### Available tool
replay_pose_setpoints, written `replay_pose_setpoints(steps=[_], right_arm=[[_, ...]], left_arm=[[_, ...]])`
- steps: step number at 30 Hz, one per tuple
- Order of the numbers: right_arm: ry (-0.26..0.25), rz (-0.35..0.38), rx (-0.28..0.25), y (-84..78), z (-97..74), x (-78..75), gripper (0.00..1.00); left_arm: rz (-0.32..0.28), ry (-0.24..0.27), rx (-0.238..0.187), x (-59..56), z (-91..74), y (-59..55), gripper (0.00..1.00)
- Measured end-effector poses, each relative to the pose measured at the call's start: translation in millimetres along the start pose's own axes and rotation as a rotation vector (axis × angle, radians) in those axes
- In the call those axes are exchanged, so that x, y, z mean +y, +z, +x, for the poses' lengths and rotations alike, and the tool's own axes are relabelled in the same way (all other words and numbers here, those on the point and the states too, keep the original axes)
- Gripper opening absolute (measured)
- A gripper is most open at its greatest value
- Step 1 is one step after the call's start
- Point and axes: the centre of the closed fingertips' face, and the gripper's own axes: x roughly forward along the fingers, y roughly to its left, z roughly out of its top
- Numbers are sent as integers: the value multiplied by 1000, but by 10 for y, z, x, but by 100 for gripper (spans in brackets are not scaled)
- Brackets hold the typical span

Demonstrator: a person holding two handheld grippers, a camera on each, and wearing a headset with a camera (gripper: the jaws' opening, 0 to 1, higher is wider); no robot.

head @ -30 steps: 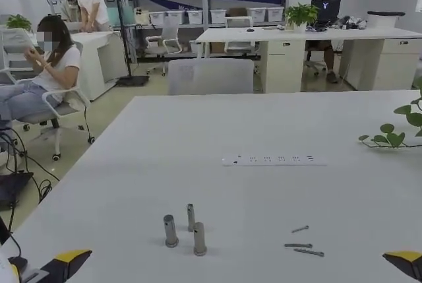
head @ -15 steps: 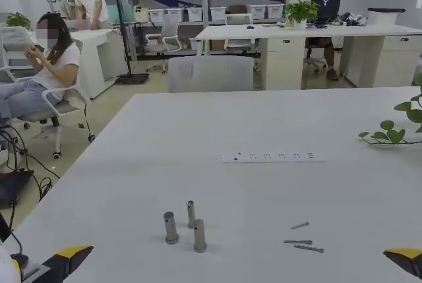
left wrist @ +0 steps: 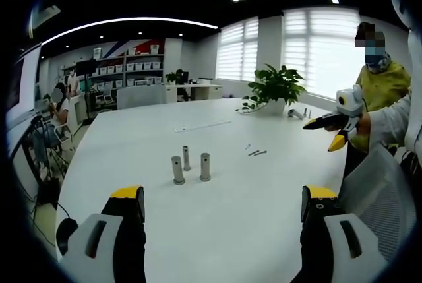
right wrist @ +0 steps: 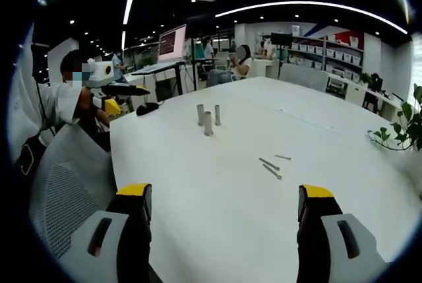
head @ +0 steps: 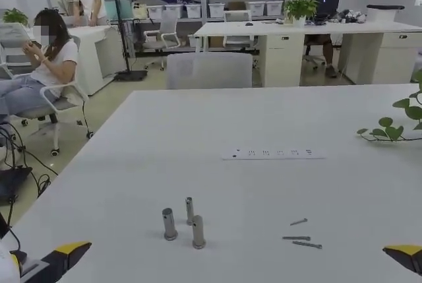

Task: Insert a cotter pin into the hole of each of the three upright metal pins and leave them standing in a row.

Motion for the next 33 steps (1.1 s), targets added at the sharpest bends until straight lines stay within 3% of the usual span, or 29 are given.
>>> replay_pose_setpoints(steps=[17,26,28,33], right_arm=[[0,-2,6,11,5,-33,94],[-5,6,9,-3,4,-64,93],[-6,8,10,-7,5,-76,93],[-11,12,11,-11,11,-116,93]], left_arm=[[-2,37,-7,190,130,28,94],[-1,48,13,361,367,1,85],[12,66,-5,429,431,6,84],[57,110,12,546,584,-10,75]])
